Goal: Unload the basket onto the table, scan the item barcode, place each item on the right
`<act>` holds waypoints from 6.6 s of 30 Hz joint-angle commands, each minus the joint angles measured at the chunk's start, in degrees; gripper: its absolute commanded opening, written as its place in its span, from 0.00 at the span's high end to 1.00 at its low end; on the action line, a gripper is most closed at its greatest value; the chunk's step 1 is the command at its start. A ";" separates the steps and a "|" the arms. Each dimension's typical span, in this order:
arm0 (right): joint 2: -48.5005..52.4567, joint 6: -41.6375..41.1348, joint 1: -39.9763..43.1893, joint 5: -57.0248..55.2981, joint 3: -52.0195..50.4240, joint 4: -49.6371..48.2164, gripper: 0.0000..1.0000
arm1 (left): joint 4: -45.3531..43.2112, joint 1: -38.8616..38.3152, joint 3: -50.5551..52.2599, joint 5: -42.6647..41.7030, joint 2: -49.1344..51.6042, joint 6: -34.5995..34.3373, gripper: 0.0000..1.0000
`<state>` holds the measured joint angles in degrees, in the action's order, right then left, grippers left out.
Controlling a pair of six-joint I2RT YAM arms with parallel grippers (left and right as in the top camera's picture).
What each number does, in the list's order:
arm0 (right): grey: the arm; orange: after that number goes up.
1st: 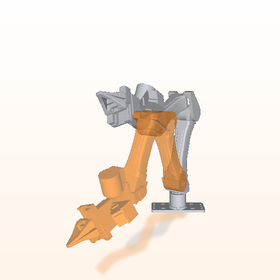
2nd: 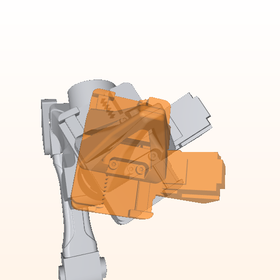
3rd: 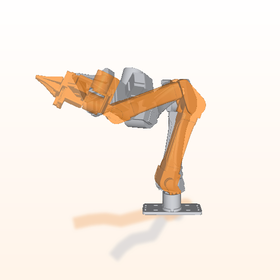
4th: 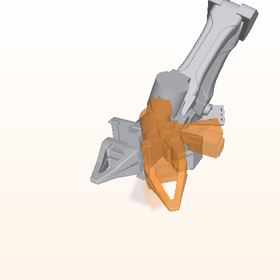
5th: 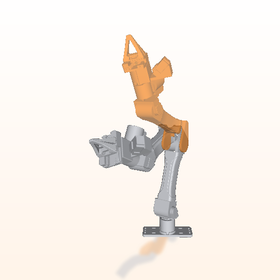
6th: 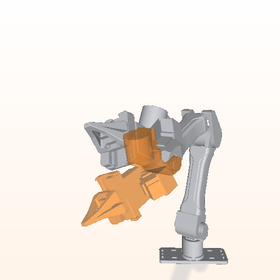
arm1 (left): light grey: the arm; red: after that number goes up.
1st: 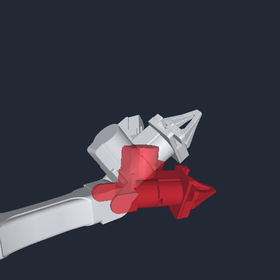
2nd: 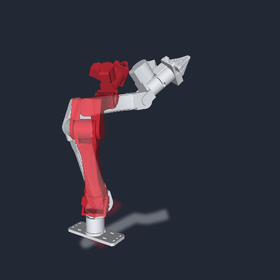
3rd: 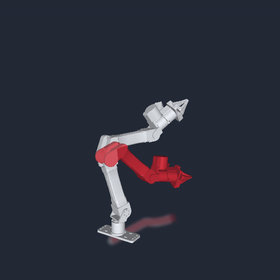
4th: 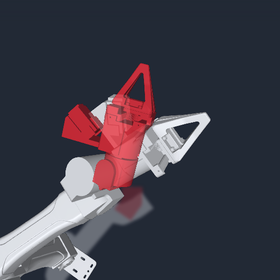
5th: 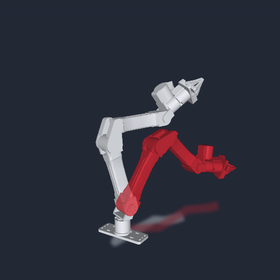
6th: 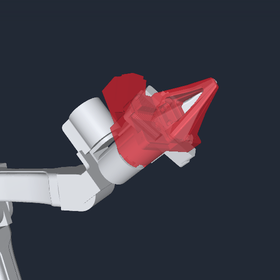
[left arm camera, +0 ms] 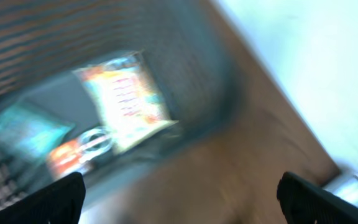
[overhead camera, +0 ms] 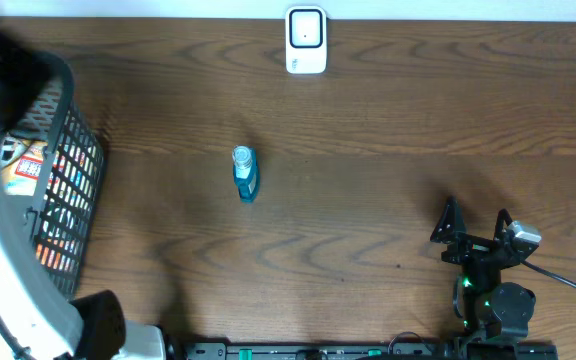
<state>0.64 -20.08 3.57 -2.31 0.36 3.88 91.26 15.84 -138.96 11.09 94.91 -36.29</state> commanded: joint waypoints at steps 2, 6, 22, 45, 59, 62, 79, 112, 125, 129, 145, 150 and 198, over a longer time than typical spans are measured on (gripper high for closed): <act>-0.26 0.85 -0.24 -0.11 -0.04 0.22 0.01 | 3.67 15.10 2.58 -1.73 2.64 -6.23 0.02; -0.26 0.85 -0.24 -0.11 -0.04 0.22 0.01 | 3.48 22.95 9.09 -8.76 4.76 -6.12 0.02; -0.26 0.85 -0.24 -0.11 -0.04 0.22 0.01 | -32.98 24.85 51.45 -9.33 7.63 -6.01 0.02; -0.26 0.87 -0.24 -0.11 -0.04 0.22 0.01 | -49.83 22.01 53.99 -17.97 26.36 -3.17 0.29; -0.26 0.85 -0.24 -0.11 -0.04 0.22 0.01 | -37.79 25.64 46.05 -14.53 18.86 0.85 0.93; -0.26 0.85 -0.24 -0.11 -0.04 0.22 0.01 | -36.15 27.91 45.90 -14.49 13.14 0.63 0.93; -0.26 0.85 -0.24 -0.11 -0.04 0.22 0.01 | -38.73 28.63 45.92 -41.35 -23.98 -0.20 0.93; -0.26 0.87 -0.24 -0.11 -0.04 0.22 0.01 | -34.62 10.54 45.92 9.16 -25.70 -6.64 0.01; -0.26 0.85 -0.24 -0.11 -0.04 0.22 0.01 | -32.74 27.58 45.92 -28.41 4.50 6.32 0.02; -0.26 0.87 -0.24 -0.11 -0.04 0.22 0.01 | -33.53 26.34 45.94 -28.41 13.53 6.29 0.02; -0.26 0.85 -0.24 -0.11 -0.04 0.22 0.01 | -37.11 23.32 45.97 -20.44 28.20 6.32 0.92; -0.26 0.85 -0.24 -0.11 -0.04 0.22 0.01 | -37.16 24.04 45.88 -20.44 19.61 6.32 0.93; -0.26 0.85 -0.24 -0.11 -0.04 0.22 0.01 | -48.26 -52.04 45.88 -23.87 21.38 4.50 0.92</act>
<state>0.64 -20.10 3.57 -2.31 0.36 3.88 42.65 -34.20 -92.92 -13.15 114.72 -30.22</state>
